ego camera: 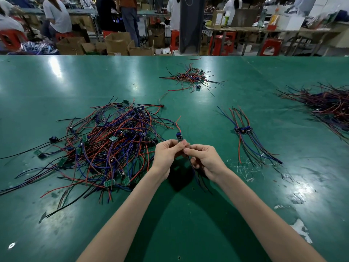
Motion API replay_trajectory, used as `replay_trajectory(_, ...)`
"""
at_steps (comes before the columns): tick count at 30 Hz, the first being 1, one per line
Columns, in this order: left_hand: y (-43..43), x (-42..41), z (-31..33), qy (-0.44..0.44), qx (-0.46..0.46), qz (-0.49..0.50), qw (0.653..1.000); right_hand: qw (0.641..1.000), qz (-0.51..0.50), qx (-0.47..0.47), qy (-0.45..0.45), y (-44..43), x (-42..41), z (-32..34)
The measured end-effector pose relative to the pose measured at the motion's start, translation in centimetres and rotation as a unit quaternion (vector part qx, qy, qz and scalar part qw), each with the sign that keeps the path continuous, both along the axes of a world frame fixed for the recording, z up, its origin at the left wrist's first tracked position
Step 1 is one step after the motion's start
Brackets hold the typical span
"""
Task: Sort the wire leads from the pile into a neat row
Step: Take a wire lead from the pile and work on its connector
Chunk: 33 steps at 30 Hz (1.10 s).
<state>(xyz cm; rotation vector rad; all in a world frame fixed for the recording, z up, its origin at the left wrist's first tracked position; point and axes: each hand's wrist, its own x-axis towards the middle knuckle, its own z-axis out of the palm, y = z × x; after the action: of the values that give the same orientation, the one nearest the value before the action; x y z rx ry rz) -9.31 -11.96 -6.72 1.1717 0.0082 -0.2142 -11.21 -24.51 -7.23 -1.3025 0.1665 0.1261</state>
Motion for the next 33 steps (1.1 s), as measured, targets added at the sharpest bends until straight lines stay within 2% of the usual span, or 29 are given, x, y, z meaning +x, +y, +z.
replay_trajectory(5, 0.0, 0.1, -0.1, -0.008, 0.026, 0.01, 1.0, 0.993, 0.002, -0.107, -0.05, 0.1, -0.1, 0.0)
replay_trajectory(9, 0.2, 0.5, -0.1, -0.004, 0.045, 0.036, 0.998, 0.992, 0.013, -0.125, -0.033, 0.1, -0.4, 0.2)
replay_trajectory(12, 1.2, 1.3, 0.0, 0.014, 0.021, 0.074, 0.997, 0.991, 0.063, -0.12, -0.01, 0.2, -1.0, 0.5)
replay_trajectory(16, 2.2, 1.8, -0.1, 0.025, -0.003, 0.092, 0.995, 0.964, 0.181, -0.197, -0.002, -0.2, -1.5, 1.2)
replay_trajectory(19, 2.1, 1.7, -0.3, 0.027, 0.001, 0.078, 0.997, 0.943, 0.246, -0.222, 0.002, -0.5, -1.7, 1.4)
replay_trajectory(23, 1.2, 1.4, -0.3, 0.033, -0.011, 0.041, 0.999, 0.93, 0.279, -0.238, 0.011, -1.0, -1.6, 1.5)
replay_trajectory(26, 0.7, 1.1, 0.0, 0.049, -0.033, 0.002, 0.998, 0.934, 0.265, -0.238, 0.002, -0.9, -1.5, 1.4)
replay_trajectory(30, 0.2, 0.5, 0.1, 0.069, -0.002, -0.057, 0.996, 0.973, 0.139, -0.186, -0.014, -0.1, -1.0, 1.1)
replay_trajectory(33, 0.1, 0.3, -0.1, 0.074, -0.004, -0.063, 0.995, 0.98, 0.074, -0.181, -0.045, 0.0, -0.9, 0.8)
